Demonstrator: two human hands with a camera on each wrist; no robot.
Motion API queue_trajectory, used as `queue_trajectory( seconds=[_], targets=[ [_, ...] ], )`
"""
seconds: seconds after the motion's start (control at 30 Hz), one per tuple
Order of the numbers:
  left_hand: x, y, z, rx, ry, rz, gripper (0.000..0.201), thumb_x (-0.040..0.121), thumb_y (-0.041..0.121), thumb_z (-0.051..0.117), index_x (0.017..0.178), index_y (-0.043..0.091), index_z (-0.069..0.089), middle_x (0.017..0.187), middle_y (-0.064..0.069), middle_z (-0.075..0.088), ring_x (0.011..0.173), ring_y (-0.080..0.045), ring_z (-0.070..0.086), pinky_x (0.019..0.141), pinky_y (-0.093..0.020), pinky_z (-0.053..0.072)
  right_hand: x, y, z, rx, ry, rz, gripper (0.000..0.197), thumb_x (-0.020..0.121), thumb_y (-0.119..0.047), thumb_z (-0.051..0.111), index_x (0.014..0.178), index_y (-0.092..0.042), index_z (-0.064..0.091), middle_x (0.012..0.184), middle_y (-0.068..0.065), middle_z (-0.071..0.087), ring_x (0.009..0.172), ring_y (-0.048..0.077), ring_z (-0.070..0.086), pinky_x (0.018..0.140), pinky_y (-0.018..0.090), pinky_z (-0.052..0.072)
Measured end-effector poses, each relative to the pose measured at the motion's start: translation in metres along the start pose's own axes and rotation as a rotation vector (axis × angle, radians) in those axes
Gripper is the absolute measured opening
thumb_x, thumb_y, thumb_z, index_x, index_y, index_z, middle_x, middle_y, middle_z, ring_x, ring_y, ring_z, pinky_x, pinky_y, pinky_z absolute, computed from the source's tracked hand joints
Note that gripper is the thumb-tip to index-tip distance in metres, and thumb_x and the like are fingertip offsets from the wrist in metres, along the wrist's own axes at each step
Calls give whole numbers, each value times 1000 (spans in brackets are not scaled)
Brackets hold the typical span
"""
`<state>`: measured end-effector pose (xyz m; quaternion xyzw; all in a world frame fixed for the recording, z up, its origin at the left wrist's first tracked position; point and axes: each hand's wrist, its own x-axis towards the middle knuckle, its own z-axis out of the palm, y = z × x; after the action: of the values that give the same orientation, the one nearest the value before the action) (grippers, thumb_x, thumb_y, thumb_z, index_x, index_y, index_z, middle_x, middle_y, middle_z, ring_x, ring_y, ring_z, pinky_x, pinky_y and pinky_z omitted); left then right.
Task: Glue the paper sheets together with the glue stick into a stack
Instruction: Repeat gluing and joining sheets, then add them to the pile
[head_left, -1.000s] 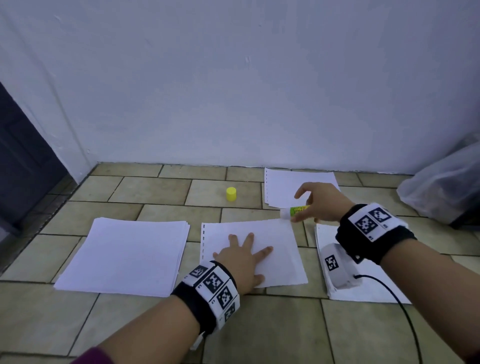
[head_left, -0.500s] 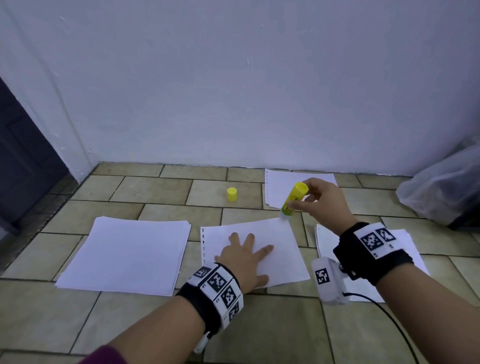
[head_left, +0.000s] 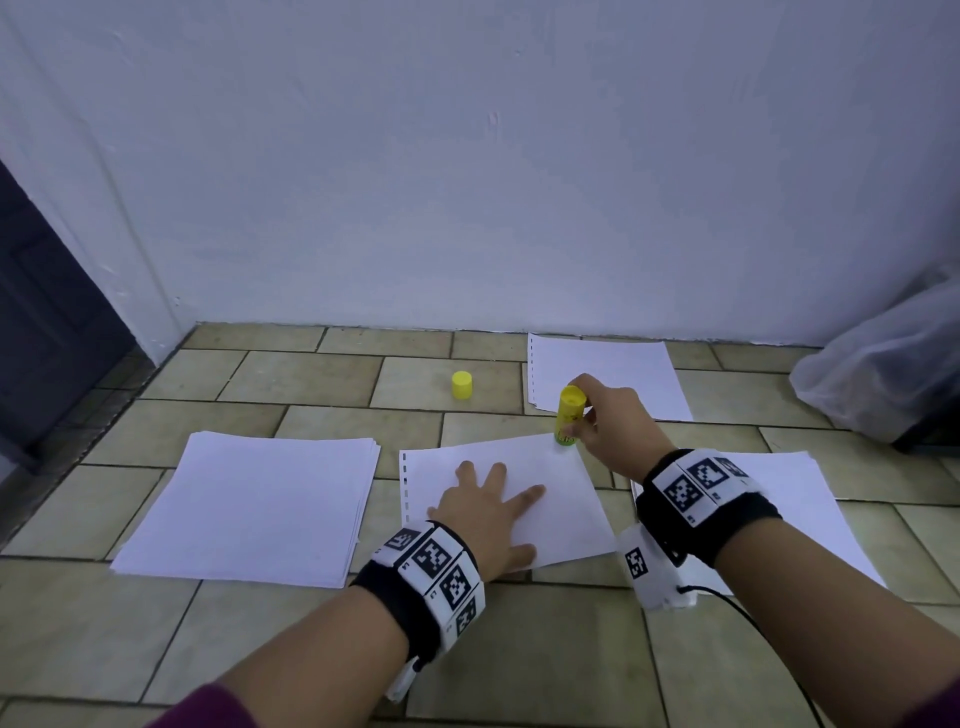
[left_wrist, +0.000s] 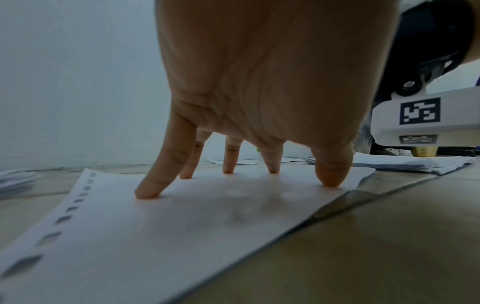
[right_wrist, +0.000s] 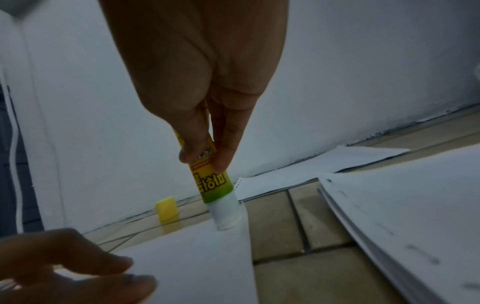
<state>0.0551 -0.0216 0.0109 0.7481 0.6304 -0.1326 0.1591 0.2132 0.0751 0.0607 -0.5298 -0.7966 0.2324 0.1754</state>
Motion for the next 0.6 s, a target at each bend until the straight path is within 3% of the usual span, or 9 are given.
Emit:
queue_trajectory(
  seconds=[0.1, 0.2, 0.43, 0.6],
  targets=[
    [-1, 0, -1, 6, -2, -2, 70, 91, 61, 41, 149, 46, 5, 151, -4, 9, 133, -36, 15, 100, -50, 41, -4, 2, -3, -40, -35, -18, 22, 86, -6, 63, 106, -10, 53, 90, 10, 65, 79, 27, 60, 72, 33, 49],
    [-3, 1, -3, 17, -6, -1, 71, 91, 61, 41, 149, 45, 5, 151, -4, 10, 132, -36, 15, 100, -49, 41, -13, 3, -5, -59, -58, -37, 24, 87, -9, 64, 108, -9, 54, 89, 11, 64, 80, 28, 60, 70, 33, 49],
    [-6, 2, -13, 65, -15, 30, 68, 94, 57, 42, 151, 41, 9, 150, -7, 15, 131, -37, 20, 97, -43, 40, -46, 8, -14, -40, -152, -49, 21, 84, -12, 69, 90, -15, 49, 85, 7, 64, 78, 26, 60, 71, 36, 49],
    [-4, -1, -24, 92, -28, 33, 54, 102, 30, 37, 150, 41, 15, 147, -10, 22, 126, -36, 29, 87, -39, 43, -66, 7, -22, -45, -227, -60, 22, 84, -13, 69, 84, -22, 48, 80, -1, 61, 74, 18, 61, 70, 29, 49]
  ],
)
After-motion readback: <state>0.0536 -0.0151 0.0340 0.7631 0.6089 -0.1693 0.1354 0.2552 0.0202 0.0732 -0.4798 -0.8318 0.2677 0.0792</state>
